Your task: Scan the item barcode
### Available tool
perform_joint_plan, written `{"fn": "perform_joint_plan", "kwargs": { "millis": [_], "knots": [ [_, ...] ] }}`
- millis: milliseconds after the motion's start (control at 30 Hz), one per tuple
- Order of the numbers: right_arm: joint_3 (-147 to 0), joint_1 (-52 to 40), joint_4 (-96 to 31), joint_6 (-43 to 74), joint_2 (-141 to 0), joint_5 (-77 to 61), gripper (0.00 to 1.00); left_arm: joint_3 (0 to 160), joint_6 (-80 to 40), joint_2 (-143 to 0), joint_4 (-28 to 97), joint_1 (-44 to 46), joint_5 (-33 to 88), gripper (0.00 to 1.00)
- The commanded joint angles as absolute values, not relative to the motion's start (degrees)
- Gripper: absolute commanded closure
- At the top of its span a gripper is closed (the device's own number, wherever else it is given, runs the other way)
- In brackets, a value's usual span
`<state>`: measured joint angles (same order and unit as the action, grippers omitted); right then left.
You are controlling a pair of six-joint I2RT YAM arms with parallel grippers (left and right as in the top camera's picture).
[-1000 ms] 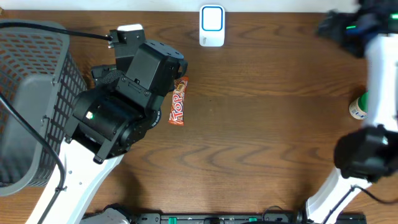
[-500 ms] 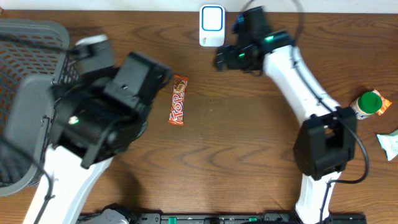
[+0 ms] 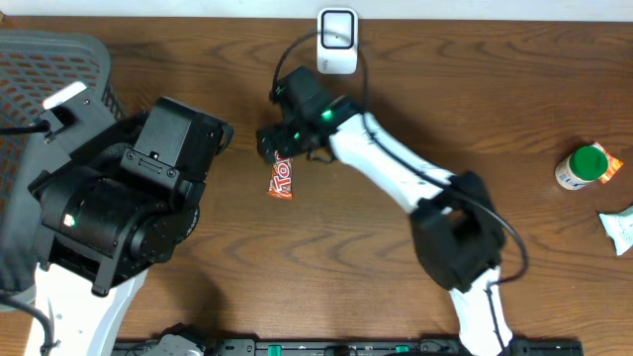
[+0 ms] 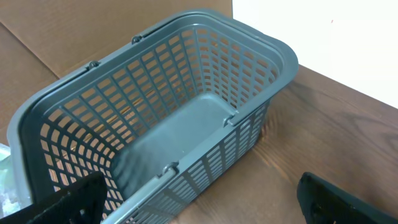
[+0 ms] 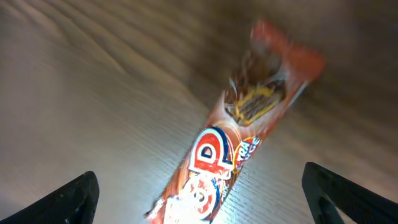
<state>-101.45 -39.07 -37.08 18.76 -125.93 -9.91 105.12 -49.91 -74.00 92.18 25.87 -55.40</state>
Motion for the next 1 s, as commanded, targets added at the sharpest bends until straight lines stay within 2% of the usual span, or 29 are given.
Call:
{"fn": "perform_joint_plan", "kwargs": {
  "millis": [0,167,467,567,600,733,867,933,967],
  "knots": [
    [-101.0,-40.6,-38.4,24.7,-127.7,-2.5,0.04,105.6,-51.3,-74.1,94.1,25.5,-55.5,0.02],
    [-101.1,-41.5,-42.0,28.1,-127.7,1.4,0.07,105.6,-51.3,-74.1,94.0,25.5,-55.5,0.02],
    [-101.0,-43.2,-43.1,30.0,-132.6,-2.3,0.20,105.6,-51.3,-74.1,94.1,25.5,-55.5,0.02],
    [-101.0,-43.6,-43.3,30.0,-134.1,-2.7,0.33,105.6,-51.3,-74.1,94.0,25.5,-55.5,0.02],
    [-101.0,-43.6,-44.0,30.0,-134.2,-2.9,0.46,105.6,-51.3,-74.1,94.0,25.5,-55.5,0.02],
    [-101.2,-43.3,-44.9,30.0,-133.6,-2.9,0.75,105.6,-51.3,-74.1,94.0,25.5,-55.5,0.02],
    [-101.3,-41.3,-49.0,30.0,-131.7,-1.4,0.93,105.6,-51.3,-74.1,94.0,25.5,-55.5,0.02],
    [-101.3,-39.7,-52.4,30.0,-130.5,1.9,0.99,105.6,-51.3,-74.1,94.0,25.5,-55.5,0.02],
    [-101.3,-38.6,-54.3,30.0,-129.9,3.6,0.99,105.6,-51.3,-74.1,94.0,25.5,-55.5,0.02]
  ]
}}
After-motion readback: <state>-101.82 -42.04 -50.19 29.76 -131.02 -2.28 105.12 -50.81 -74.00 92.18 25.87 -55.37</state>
